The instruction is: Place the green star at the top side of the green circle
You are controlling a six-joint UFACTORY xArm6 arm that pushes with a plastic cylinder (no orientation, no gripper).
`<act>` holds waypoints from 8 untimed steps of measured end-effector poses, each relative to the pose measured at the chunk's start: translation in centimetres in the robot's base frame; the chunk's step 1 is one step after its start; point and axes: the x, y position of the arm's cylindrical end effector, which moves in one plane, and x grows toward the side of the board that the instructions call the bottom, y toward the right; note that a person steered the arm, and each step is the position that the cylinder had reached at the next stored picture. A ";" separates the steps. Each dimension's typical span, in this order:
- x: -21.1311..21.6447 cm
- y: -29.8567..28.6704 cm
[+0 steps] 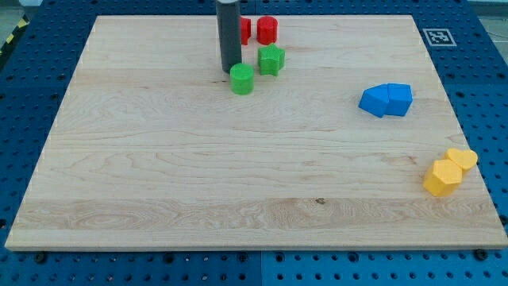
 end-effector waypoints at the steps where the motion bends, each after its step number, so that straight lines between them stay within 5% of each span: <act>1: 2.2 0.0; 3: -5.0 -0.6; 8: -3.2 12.7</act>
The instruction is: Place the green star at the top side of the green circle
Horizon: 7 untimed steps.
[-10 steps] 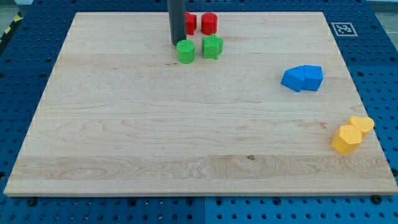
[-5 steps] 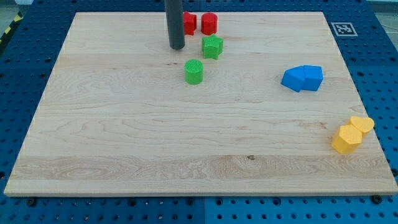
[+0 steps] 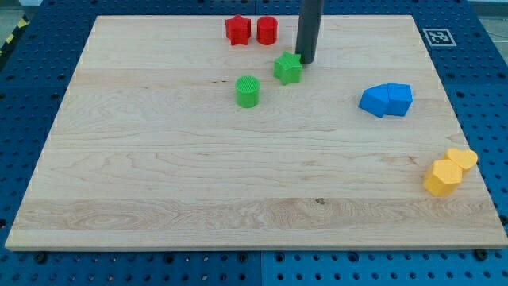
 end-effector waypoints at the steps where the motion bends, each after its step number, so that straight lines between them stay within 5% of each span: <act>1: 1.6 -0.7; 7: 2.6 -7.7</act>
